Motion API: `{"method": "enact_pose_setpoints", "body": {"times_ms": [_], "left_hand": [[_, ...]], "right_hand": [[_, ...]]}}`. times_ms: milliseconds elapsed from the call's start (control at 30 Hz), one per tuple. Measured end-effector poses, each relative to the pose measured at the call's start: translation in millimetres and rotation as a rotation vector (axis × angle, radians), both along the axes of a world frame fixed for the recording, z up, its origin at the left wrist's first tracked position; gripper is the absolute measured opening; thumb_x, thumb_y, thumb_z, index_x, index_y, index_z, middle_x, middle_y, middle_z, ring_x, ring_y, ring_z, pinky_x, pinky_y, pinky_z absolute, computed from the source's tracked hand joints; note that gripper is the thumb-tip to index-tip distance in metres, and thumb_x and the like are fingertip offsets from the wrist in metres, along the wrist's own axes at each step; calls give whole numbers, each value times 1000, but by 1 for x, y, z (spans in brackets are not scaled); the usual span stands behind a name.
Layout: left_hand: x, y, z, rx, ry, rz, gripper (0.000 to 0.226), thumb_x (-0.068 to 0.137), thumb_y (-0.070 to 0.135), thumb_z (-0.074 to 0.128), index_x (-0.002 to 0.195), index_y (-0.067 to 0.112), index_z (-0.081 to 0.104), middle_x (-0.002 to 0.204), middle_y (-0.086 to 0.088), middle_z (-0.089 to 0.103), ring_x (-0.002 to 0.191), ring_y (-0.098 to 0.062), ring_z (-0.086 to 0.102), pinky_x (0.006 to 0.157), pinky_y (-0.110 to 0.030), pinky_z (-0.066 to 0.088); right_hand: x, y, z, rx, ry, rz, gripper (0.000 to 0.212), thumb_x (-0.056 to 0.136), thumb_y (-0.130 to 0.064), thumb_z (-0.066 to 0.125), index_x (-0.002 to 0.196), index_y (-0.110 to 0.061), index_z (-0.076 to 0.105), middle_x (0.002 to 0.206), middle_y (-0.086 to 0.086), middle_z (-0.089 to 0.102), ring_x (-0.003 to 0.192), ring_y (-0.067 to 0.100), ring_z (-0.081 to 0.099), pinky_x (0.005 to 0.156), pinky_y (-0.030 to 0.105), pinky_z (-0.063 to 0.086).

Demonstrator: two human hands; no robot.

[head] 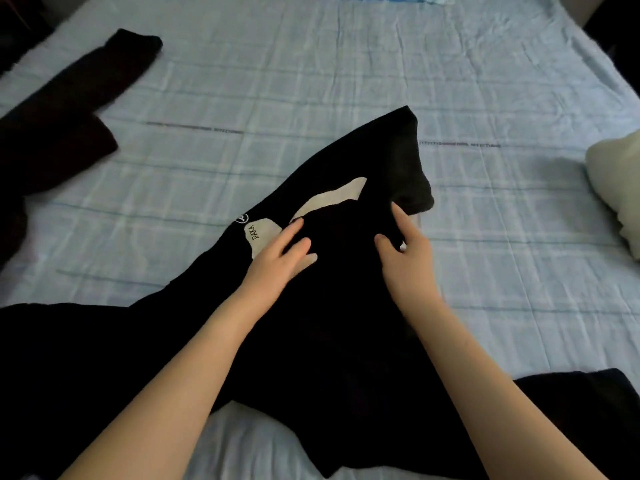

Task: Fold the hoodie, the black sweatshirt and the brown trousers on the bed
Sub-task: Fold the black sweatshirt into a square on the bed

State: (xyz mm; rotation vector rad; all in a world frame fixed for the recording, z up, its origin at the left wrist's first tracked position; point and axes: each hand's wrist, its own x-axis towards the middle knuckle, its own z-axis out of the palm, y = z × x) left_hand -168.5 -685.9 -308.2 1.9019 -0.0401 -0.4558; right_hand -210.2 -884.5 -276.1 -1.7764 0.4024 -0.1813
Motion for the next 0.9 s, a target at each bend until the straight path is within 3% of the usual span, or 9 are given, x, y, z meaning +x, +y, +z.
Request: {"method": "enact_pose_setpoints", "body": {"times_ms": [100, 200, 300, 367, 467, 633, 733, 800, 900], "left_hand": [[17, 21, 44, -294, -60, 174, 54, 77, 54, 62, 130, 41, 59, 117, 33, 60, 115, 14, 53, 95, -16, 40], [35, 34, 78, -333, -137, 167, 56, 70, 58, 67, 124, 48, 57, 128, 21, 58, 116, 11, 54, 95, -16, 43], [47, 38, 86, -201, -145, 44, 73, 72, 52, 74, 138, 48, 45, 137, 11, 48, 108, 13, 57, 87, -7, 44], [53, 42, 71, 38, -227, -66, 72, 78, 38, 77, 143, 39, 44, 136, 9, 50, 118, -2, 55, 98, -18, 42], [57, 48, 45, 235, -316, -133, 53, 88, 28, 70, 139, 25, 54, 139, 2, 56, 129, -14, 50, 104, -21, 35], [54, 51, 19, 303, -322, -137, 47, 95, 34, 59, 141, 23, 52, 146, -2, 49, 134, -19, 45, 106, -23, 31], [48, 40, 25, 443, -344, -187, 70, 90, 65, 41, 143, 20, 49, 155, -4, 34, 141, -26, 32, 114, -43, 30], [44, 29, 33, 584, -412, -275, 87, 82, 77, 38, 142, 15, 48, 158, -6, 29, 142, -28, 28, 110, -48, 33], [39, 22, 34, 545, -484, -270, 59, 94, 58, 46, 127, 12, 59, 131, -8, 60, 123, -28, 53, 93, -41, 47]], "right_hand": [[2, 40, 21, -283, -141, 132, 58, 93, 7, 51, 145, -18, 52, 135, -20, 54, 122, -10, 44, 99, -2, 28], [-9, 83, 30, -586, -207, 362, 55, 92, 6, 53, 143, -16, 55, 140, -3, 58, 125, 20, 52, 106, 21, 33], [-26, 116, 30, -777, -175, 469, 46, 99, -11, 45, 143, -19, 55, 142, -1, 56, 124, 34, 47, 113, 46, 35], [-34, 127, 24, -833, -189, 477, 43, 99, -9, 46, 140, -15, 58, 140, 2, 58, 131, 29, 42, 120, 49, 27], [-49, 128, 14, -750, -82, 466, 42, 100, -12, 53, 141, -18, 57, 147, -4, 51, 147, 26, 28, 126, 42, 13], [-64, 108, 3, -587, -5, 16, 47, 97, -32, 58, 143, -27, 50, 147, -9, 44, 134, 5, 39, 106, 29, 40], [-53, 91, 2, -383, 239, -59, 54, 96, -41, 57, 147, -33, 43, 139, -12, 52, 132, 10, 47, 93, 21, 36], [-52, 90, 0, -263, 241, -18, 48, 97, -35, 58, 145, -32, 49, 127, -19, 61, 124, 5, 55, 93, 17, 40], [-60, 90, 1, -167, 132, -65, 42, 98, -19, 58, 138, -32, 60, 127, -21, 66, 120, -5, 57, 105, 20, 45]]}}
